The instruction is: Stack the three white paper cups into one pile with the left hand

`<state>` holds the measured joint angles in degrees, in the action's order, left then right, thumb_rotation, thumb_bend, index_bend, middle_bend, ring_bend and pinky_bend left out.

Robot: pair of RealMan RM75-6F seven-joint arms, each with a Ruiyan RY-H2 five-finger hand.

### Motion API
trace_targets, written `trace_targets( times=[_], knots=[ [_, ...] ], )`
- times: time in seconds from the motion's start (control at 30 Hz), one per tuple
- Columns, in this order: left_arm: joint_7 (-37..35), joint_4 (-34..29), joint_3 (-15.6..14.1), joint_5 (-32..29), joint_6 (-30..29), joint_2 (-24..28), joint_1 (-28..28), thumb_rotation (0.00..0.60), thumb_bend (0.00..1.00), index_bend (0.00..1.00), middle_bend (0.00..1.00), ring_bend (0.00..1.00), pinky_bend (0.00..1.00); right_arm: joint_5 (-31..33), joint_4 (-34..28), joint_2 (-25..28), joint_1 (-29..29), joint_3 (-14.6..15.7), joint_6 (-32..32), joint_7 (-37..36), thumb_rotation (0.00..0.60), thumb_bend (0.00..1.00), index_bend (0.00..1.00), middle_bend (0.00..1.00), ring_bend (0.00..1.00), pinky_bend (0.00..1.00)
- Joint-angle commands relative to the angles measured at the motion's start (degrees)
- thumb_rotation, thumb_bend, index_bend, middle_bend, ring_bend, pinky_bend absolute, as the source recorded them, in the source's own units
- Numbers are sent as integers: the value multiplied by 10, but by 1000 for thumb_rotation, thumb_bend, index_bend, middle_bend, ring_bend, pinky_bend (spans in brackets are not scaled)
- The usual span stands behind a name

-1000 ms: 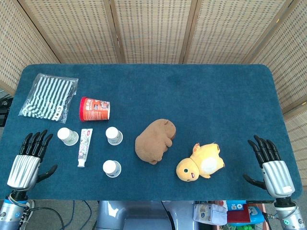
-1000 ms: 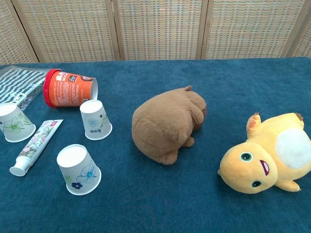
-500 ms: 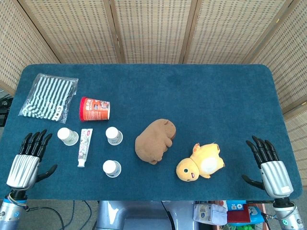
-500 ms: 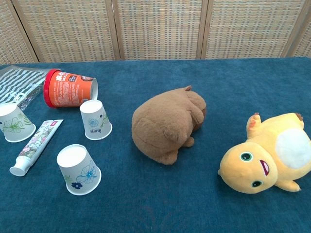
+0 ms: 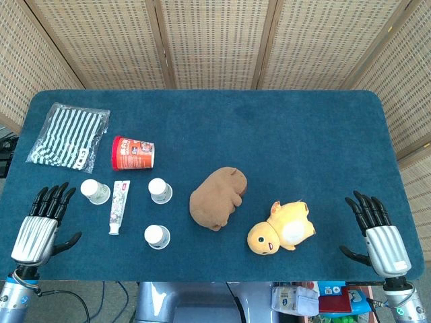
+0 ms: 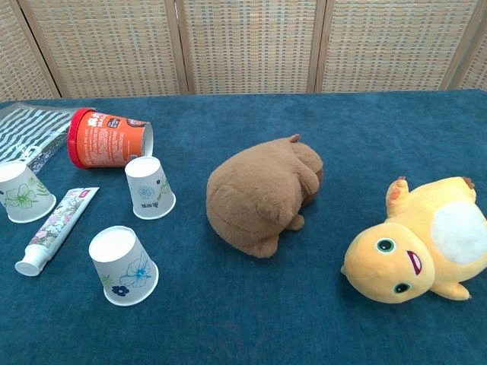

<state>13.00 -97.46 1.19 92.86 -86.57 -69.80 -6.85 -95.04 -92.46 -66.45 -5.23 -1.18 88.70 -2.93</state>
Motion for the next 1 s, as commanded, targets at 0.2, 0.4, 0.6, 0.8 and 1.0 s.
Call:
trace_targets(
  times=[0.2,0.4,0.6,0.8,1.0],
  knots=[
    [-12,-30,34,-67,89,69,-49,600,231,165,0,0,0,-4,-2,0,0,0,4,2,600,48,0,0,0,0],
    [-27,-27,61,-164,188,108,-95,600,234,243,0,0,0,-4,-2,1,1,1,4,2,600,48,0,0,0,0],
    [-8,16,89,-292,309,125,-158,600,233,243,0,0,0,-2,-1,-1,-1,1,-1,3,600,48,0,0,0,0],
    [24,62,94,-384,394,114,-216,600,235,243,0,0,0,-2,-2,-1,-1,1,0,4,600,47,0,0,0,0],
    [47,75,88,-417,410,98,-242,600,236,243,0,0,0,1,0,-1,-1,0,-1,1,600,48,0,0,0,0]
  ],
)
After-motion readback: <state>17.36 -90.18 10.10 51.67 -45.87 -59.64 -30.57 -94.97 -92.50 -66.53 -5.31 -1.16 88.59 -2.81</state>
